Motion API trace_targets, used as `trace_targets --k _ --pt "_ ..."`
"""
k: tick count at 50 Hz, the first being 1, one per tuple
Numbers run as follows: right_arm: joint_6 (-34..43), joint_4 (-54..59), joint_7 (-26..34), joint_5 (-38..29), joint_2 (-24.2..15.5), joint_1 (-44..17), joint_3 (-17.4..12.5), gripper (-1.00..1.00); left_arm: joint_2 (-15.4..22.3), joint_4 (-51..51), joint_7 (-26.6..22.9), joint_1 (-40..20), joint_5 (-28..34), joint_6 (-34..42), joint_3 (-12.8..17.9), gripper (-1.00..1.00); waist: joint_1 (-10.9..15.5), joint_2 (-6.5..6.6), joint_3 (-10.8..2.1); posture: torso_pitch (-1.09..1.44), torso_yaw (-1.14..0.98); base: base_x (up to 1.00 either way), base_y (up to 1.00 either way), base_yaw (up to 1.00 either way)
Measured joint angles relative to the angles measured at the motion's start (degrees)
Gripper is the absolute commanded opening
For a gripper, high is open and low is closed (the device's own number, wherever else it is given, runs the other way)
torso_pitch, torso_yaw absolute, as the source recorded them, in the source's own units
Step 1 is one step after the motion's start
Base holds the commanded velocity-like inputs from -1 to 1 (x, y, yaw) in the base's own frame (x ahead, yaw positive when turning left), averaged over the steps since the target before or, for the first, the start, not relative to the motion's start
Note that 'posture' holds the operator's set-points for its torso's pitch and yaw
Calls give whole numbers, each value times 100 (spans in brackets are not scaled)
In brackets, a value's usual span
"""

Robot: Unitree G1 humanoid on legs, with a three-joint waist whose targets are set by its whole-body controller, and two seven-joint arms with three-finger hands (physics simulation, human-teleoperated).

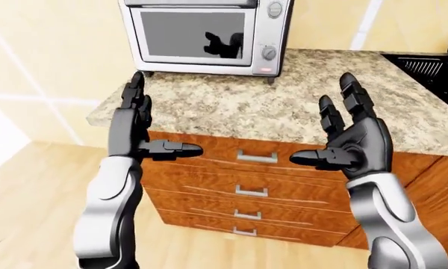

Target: Open the toaster oven door.

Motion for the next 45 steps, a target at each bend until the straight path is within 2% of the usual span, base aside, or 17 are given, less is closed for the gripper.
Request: trace_targets --k 4,8,10,12,14,16,20,22,23,25,27,29,32,34,36,40,45 --pt "-8 -42 0 -9 -21 -11 -71 100 -3 -39 21 -53 17 11 -25 100 48 -185 -77 0 0 36 0 0" --pt "-73 -146 0 -5 -30 -59 -76 100 3 -96 5 -77 1 -72 -37 100 128 -459 -73 0 0 36 0 0" --pt "-85 -152 5 0 -38 -78 -72 100 8 -103 6 -106 1 -73 -32 100 130 -663 -110 0 0 36 0 0" --pt "-85 -71 -2 -12 -57 -48 -121 100 -51 -58 -7 -65 -13 -84 -94 100 26 -629 -10 0 0 34 0 0" --pt "-49 7 -42 -48 -45 23 -182 100 -58 0 -45 -30 -54 -33 -173 100 -33 -711 -2 0 0 15 0 0" --pt "-35 7 -71 -68 -47 -12 -186 100 -43 -29 -59 -37 -72 -5 -152 100 -39 -694 -45 0 0 0 0 0" --pt "-86 -129 -58 -48 -52 -26 -137 100 -30 -117 -33 -74 -49 -55 -90 100 -64 -527 33 0 0 1 0 0" --pt "-84 -134 -50 -45 -50 -10 -129 100 -28 -123 -29 -84 -48 -61 -96 100 -101 -358 23 0 0 7 0 0" --pt "-72 -126 -50 -45 -45 -4 -125 100 -29 -107 -30 -78 -50 -58 -100 100 -98 -191 -6 0 0 8 0 0" --pt "-5 -38 -44 -36 28 39 -29 100 -1 18 -25 -1 -41 -23 -46 100 6 -252 -3 0 0 7 0 0" --pt "50 -36 -26 -13 21 34 8 100 3 38 4 33 -8 24 7 100 69 -191 -11 0 0 1 0 0" --pt "9 -118 -17 -9 1 8 -47 100 5 -65 24 6 18 -7 1 100 46 -235 -37 0 0 0 0 0" --pt "-107 -192 -12 -23 -14 -36 -91 100 5 -189 24 -42 14 -104 -14 100 62 -420 2 0 0 0 0 0" --pt "-163 -202 -2 -29 -21 -45 -87 100 9 -205 15 -55 8 -163 -16 100 95 -644 -30 0 0 0 0 0" --pt "-184 -160 5 -39 -35 11 -114 100 -50 -168 9 39 8 -196 -73 100 54 -545 -2 0 0 0 0 0" --pt "-110 -43 -29 -85 -27 51 -147 100 -57 -23 -7 118 15 -172 -119 100 -13 -380 -74 0 0 0 0 0" --pt "-67 -113 -30 -79 -21 25 -109 100 -23 -121 38 76 70 -331 -26 100 -31 -388 -151 0 0 0 0 0"
